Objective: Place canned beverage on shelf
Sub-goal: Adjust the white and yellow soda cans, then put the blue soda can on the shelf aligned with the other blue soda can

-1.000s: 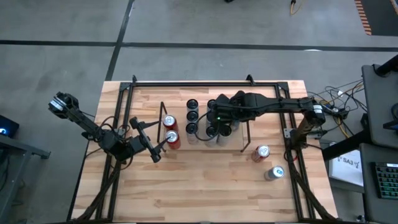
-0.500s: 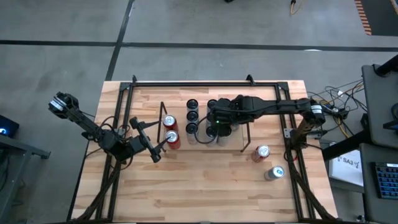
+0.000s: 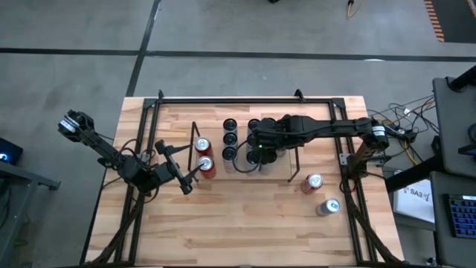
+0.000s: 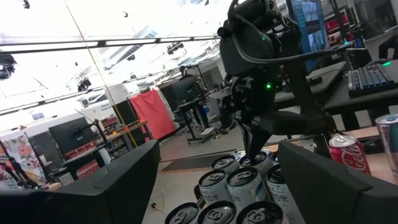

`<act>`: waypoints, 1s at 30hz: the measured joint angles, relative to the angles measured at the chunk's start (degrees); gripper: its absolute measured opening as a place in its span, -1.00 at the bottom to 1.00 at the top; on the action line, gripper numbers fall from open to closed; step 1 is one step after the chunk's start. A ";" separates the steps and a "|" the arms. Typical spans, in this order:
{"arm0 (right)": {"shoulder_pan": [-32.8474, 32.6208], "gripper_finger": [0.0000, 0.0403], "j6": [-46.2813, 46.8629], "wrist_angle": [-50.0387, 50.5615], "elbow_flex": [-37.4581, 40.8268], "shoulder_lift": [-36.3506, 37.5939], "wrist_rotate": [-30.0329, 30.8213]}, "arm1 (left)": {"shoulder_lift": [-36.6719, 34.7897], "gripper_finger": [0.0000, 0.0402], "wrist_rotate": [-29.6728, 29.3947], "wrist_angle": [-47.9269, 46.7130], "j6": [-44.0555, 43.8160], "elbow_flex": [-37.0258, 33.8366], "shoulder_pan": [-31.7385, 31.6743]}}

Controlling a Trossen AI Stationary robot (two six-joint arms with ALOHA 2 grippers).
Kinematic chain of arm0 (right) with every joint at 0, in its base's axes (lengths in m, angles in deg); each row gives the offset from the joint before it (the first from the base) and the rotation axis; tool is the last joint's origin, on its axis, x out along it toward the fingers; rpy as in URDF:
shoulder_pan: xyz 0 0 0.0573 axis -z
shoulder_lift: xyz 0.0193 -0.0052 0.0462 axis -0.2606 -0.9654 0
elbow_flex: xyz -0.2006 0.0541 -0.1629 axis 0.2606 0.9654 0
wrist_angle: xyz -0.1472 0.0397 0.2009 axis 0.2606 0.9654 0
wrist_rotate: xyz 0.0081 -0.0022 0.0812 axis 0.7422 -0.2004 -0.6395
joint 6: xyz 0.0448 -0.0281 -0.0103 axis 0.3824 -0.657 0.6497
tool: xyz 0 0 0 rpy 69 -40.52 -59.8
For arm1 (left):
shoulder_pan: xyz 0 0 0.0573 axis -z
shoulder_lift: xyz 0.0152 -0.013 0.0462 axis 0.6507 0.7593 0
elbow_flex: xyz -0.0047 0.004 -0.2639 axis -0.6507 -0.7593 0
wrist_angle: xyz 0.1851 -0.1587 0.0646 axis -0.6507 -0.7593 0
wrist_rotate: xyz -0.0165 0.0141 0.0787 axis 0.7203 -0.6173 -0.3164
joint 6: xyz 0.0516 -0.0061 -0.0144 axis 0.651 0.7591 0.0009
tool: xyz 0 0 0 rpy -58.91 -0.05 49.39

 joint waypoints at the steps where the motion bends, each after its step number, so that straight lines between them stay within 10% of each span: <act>1: 0.00 -0.96 0.01 -0.06 -0.18 0.11 0.11 | 0.00 0.55 0.00 0.00 0.00 0.00 0.00; 13: -4.66 -0.96 -1.34 0.40 -8.10 0.98 3.06 | 0.00 0.55 0.01 0.93 0.02 -0.01 0.00; 30: -33.08 -0.95 12.07 3.07 -13.28 1.20 2.40 | 13.26 0.55 4.02 -9.97 -18.88 13.73 6.52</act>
